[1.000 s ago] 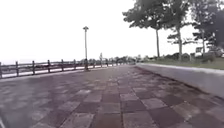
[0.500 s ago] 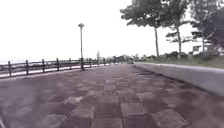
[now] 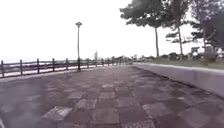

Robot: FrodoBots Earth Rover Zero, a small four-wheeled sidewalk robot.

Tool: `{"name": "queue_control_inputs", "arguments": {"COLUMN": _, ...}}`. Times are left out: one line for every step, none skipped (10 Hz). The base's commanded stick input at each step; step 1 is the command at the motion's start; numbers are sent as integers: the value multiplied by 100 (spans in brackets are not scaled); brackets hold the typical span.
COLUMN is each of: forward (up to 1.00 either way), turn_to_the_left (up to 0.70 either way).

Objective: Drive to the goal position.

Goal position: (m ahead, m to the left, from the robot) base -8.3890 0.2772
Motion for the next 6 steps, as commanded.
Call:
{"name": "queue_control_inputs", "arguments": {"forward": 100, "turn_to_the_left": 0}}
{"name": "queue_control_inputs", "arguments": {"forward": 100, "turn_to_the_left": 0}}
{"name": "queue_control_inputs", "arguments": {"forward": 100, "turn_to_the_left": 0}}
{"name": "queue_control_inputs", "arguments": {"forward": 100, "turn_to_the_left": 0}}
{"name": "queue_control_inputs", "arguments": {"forward": 100, "turn_to_the_left": 0}}
{"name": "queue_control_inputs", "arguments": {"forward": 100, "turn_to_the_left": 0}}
